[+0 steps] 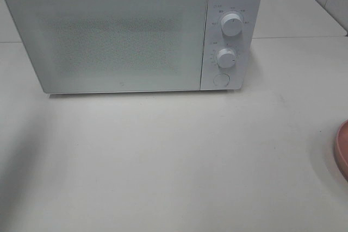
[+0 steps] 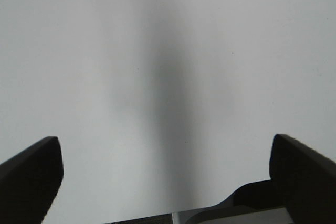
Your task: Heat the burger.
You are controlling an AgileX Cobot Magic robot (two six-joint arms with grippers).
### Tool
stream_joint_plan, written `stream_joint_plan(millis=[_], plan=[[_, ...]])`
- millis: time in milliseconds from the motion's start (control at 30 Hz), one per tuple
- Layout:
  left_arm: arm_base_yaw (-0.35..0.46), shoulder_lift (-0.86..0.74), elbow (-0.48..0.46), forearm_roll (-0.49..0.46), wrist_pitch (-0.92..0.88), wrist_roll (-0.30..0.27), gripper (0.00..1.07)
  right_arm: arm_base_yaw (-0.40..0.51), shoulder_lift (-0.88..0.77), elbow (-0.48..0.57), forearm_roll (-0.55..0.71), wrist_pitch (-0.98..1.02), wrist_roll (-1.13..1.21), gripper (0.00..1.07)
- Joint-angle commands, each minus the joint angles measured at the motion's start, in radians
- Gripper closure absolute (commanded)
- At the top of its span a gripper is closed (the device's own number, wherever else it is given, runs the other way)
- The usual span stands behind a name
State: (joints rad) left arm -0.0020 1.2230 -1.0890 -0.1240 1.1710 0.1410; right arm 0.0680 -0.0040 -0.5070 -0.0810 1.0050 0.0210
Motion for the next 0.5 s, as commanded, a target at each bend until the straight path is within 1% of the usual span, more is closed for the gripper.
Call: stream_joint_plan(millis=[33,67,100,133,167,200,233,267,300,333,367,400,433,467,500], plan=[[0.002,-0.069,0.068,0.004,0.006,0.004,0.07,-0.008,-0.026,0.003,0.002,0.002,0.000,0.32],[0.002,-0.112,0.117,0.014,-0.011,0.004,0.07,-0.008,-0.026,0.003,0.002,0.002,0.000,0.32],[0.002,-0.112,0.117,0.014,-0.011,0.004,0.07,-0.008,-0.026,0.003,0.002,0.002,0.000,0.32],[0.002,-0.138,0.148,0.018,-0.018,0.004,0.07,-0.008,-0.026,0.003,0.002,0.002,0.000,0.32],[0.002,-0.183,0.211,0.025,-0.031,0.004,0.07,-0.008,-0.026,0.003,0.002,0.002,0.000,0.32],[0.002,-0.183,0.211,0.025,-0.031,0.004,0.07,-0.008,-0.026,0.003,0.002,0.002,0.000,0.32],[0.002,-0.208,0.242,0.028,-0.040,0.004,0.07,-0.008,-0.026,0.003,0.002,0.002,0.000,0.32],[0.002,-0.260,0.297,0.028,-0.056,0.004,0.07,-0.008,-0.026,0.003,0.002,0.002,0.000,0.32],[0.002,-0.260,0.297,0.028,-0.056,0.004,0.07,-0.008,-0.026,0.003,0.002,0.002,0.000,0.32],[0.002,-0.308,0.348,0.028,-0.077,0.004,0.07,-0.008,-0.026,0.003,0.002,0.002,0.000,0.32],[0.002,-0.308,0.348,0.028,-0.077,0.004,0.07,-0.008,-0.026,0.003,0.002,0.002,0.000,0.32],[0.002,-0.334,0.375,0.028,-0.088,0.004,0.07,-0.008,-0.026,0.003,0.002,0.002,0.000,0.32],[0.002,-0.380,0.425,0.028,-0.108,0.004,0.07,-0.008,-0.026,0.003,0.002,0.002,0.000,0.32],[0.002,-0.380,0.425,0.028,-0.108,0.004,0.07,-0.008,-0.026,0.003,0.002,0.002,0.000,0.32],[0.002,-0.401,0.444,0.031,-0.118,0.004,0.07,-0.008,-0.026,0.003,0.002,0.002,0.000,0.32]])
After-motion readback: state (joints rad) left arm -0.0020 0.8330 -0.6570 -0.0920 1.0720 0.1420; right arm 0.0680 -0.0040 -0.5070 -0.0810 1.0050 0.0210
